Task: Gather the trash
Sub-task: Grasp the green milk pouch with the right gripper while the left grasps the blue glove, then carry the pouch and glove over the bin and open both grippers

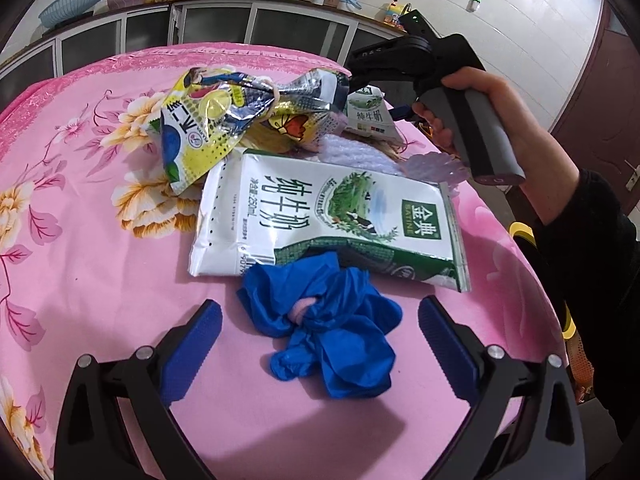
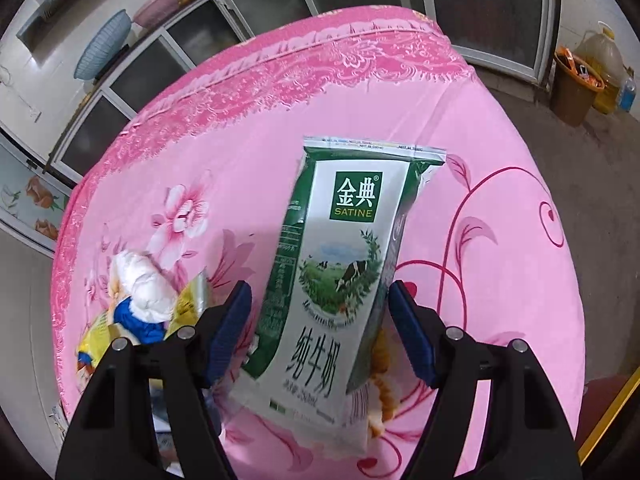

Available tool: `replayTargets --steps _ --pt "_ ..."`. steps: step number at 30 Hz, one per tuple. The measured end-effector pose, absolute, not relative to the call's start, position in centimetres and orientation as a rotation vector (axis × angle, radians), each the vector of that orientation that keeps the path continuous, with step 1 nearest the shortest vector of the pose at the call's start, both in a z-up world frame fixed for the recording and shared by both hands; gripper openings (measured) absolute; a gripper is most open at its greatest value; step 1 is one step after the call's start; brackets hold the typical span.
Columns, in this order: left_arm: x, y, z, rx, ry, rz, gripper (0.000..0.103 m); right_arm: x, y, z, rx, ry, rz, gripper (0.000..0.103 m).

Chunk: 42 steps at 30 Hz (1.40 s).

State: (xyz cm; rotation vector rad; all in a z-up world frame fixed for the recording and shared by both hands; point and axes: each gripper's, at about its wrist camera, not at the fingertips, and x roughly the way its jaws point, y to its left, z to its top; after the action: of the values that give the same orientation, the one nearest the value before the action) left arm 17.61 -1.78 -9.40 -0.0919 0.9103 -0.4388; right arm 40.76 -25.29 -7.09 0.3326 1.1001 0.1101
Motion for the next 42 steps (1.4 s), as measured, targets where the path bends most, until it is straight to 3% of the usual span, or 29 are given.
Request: replayTargets --steps 7,9,10,11,14,29,42 --pt "18.4 -2.1 -9.5 -0.084 0.899 -0.433 0.091 41.7 -25.3 -7.6 0.329 1.112 0.092 0.063" --pt "18.4 -2.5 -9.7 -0.042 0.891 -0.406 0.072 41.7 -25.3 -7.6 0.33 1.114 0.088 0.062" --pt "18.4 -2.6 -9.7 -0.029 0.888 -0.397 0.057 41.6 -25.2 -7.5 0.329 1.112 0.086 0.062" --pt "18.4 -2.6 -9.8 -0.017 0.886 -0.396 0.034 41.7 -25.2 -7.5 0.326 1.109 0.084 0.061" --pt "18.0 -2.6 -9.7 -0.024 0.892 -0.412 0.019 41.3 -25.0 -7.1 0.3 1.093 0.079 0.06" --pt "13.7 0.0 -4.1 -0.051 0.765 -0.411 0.016 35.5 -28.8 -1.2 0.371 0.972 0.13 0.059" --pt "13.0 -2.7 -1.7 -0.025 0.716 -0.438 0.016 21.9 -32.7 0.8 0.404 0.876 0.188 0.059"
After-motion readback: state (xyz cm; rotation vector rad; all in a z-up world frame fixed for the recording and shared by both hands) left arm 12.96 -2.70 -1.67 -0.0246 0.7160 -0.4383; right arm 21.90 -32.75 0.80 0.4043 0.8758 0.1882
